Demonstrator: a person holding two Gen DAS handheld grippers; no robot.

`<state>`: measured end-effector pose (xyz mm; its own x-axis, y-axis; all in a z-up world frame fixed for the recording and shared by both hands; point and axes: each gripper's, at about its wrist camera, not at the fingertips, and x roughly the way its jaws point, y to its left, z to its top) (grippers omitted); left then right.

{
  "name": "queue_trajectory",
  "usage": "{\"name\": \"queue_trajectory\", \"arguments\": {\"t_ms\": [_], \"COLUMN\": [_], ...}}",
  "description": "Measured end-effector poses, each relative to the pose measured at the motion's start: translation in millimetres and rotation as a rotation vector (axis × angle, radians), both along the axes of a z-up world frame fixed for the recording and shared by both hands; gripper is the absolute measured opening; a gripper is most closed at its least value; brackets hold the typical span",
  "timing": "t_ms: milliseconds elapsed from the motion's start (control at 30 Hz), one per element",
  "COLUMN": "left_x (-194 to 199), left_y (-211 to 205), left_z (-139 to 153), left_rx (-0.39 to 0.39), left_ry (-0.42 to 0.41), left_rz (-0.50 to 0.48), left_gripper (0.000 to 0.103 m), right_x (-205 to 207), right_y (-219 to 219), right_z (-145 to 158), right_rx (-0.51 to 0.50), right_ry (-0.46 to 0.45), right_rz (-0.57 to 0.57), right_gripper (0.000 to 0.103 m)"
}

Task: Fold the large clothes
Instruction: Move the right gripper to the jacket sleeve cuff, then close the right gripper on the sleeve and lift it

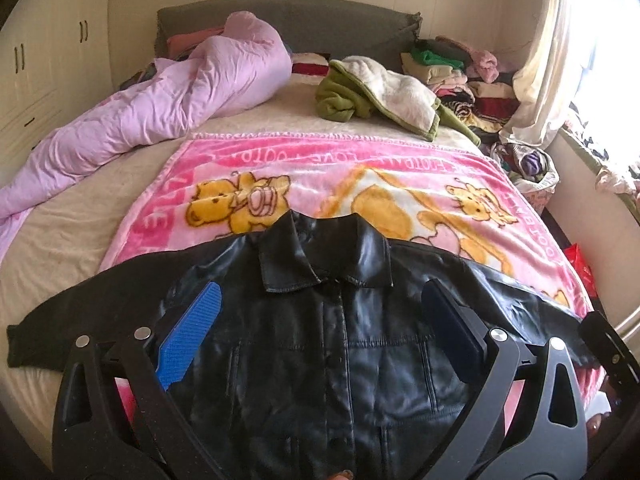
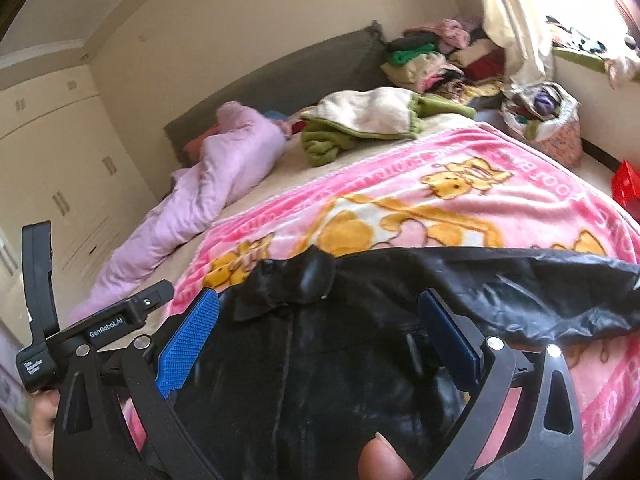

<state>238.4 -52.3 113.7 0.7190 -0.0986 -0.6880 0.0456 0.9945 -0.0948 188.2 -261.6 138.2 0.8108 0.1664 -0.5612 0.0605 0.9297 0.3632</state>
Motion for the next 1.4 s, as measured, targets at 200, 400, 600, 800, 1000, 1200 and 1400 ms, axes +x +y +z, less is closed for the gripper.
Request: {"name": "queue_trajectory", "arguments": {"t_ms": [200,400,600,800,1000,1200,1400], "left_x": [25.2,42.0,59.7,68.8,72.9,76.3,79.9], "left_y": [-15.9,-34.7,-47.3,-54.5,-52.7,-59.8,-62.1], "left_z": [-22.9,-49.7,-85.7,-118.7,-140.4,-155.0,-162.2], "left_rx": [0.021,0.045,0.002,0.016,0.019,0.063,0.042], "left_ry": [0.032,0.042,0.094,0.159,0.177,0.189,0.192], "left_rz": [0.000,-0.034,-0.073,-0.082,-0.083,-0.091,-0.110], "left_gripper": [0.094,0.094,0.094,0.094,0.094,0.094,0.094], "right_x": [6.0,7.2,4.7,-7.1,-31.9,-54.3,-55.7], "right_y": [-34.9,-70.0,-107.6,-150.4,-191.1,-229.4,-263.4], "right_z": [-17.7,-35.7,-61.0,-88.3,-121.2,-151.3,-175.1], "right_rx": [0.030,0.063,0.089,0.130,0.212,0.274,0.353], "right_ry": [0.028,0.051,0.093,0.135,0.169,0.217,0.230], "right_rz": [-0.098,-0.216,-0.356,-0.510,-0.684,-0.858,-0.938], "right_gripper": [0.099,0.099,0.099,0.099,0.099,0.099,0.099]}}
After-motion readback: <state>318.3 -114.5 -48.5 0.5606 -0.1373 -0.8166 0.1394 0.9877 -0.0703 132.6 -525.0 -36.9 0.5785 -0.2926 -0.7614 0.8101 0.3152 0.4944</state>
